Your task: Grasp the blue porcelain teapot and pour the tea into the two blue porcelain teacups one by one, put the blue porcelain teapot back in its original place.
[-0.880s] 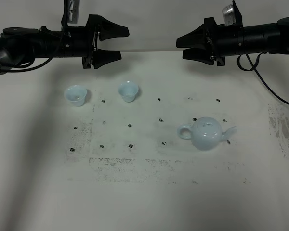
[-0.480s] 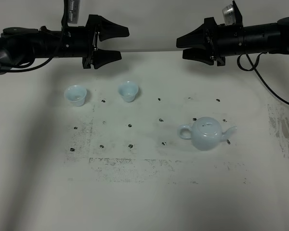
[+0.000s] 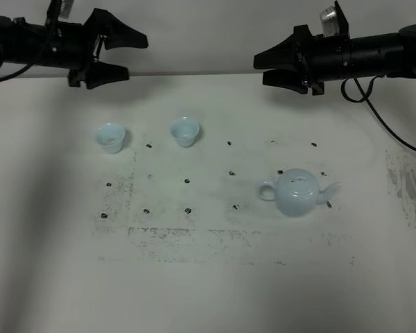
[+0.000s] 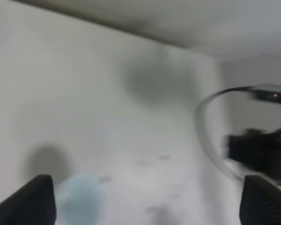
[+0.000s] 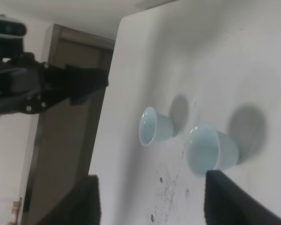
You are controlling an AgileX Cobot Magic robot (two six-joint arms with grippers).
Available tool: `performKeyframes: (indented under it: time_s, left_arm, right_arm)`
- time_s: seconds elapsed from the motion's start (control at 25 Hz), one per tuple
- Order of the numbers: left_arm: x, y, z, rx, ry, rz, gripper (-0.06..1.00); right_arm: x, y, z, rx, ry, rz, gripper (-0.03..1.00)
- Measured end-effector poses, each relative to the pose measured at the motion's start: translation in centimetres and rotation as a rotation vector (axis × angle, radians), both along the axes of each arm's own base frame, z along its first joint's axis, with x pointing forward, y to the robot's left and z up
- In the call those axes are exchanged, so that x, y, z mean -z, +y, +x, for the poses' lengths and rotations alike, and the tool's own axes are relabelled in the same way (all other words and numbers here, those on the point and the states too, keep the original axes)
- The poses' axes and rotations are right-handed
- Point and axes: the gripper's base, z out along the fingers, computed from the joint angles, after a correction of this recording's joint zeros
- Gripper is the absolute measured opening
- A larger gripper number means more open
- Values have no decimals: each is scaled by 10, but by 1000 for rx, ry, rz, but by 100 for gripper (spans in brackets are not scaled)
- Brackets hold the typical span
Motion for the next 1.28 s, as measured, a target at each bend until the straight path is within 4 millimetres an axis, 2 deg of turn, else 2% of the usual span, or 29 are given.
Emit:
performKeyframes:
  time_s: [0.16, 0.32, 0.48, 0.56, 0.76, 1.0, 1.12, 1.28]
  left_arm:
    - [-16, 25, -10, -52, 40, 264, 75]
    - [-27, 55, -23, -137, 125, 605, 75]
    - [-41, 71, -39, -168, 215, 788, 75]
    - [-45, 72, -46, -132, 263, 821, 75]
    - [-53, 72, -50, -102, 241, 842, 74]
    - [-86, 65, -64, -116, 173, 844, 74]
    - [-102, 52, -87, -85, 157, 850, 74]
    - [-117, 39, -136, -38, 166, 855, 74]
  right_arm:
    - [0, 0, 0, 0, 0, 0, 47]
    - [0, 0, 0, 0, 0, 0, 47]
    - [0, 0, 0, 0, 0, 0, 47]
    - [0, 0, 0, 0, 0, 0, 47]
    - [0, 0, 0, 0, 0, -1, 47]
    - [1, 0, 0, -4, 0, -9, 47]
    - [1, 0, 0, -5, 0, -11, 47]
    - [1, 0, 0, -5, 0, -13, 47]
